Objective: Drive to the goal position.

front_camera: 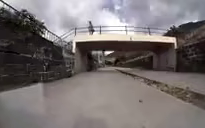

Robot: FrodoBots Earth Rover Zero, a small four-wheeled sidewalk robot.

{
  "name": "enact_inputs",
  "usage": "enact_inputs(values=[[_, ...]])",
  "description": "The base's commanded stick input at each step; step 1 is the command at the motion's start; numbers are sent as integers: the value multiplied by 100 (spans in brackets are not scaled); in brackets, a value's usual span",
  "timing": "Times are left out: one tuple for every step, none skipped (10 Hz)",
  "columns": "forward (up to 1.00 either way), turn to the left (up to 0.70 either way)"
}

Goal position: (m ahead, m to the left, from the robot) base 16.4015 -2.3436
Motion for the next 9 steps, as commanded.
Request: enact_inputs(values=[[100, 0], [100, 0], [100, 0], [100, 0], [100, 0], [100, 0], [100, 0], [100, 0], [100, 0]])
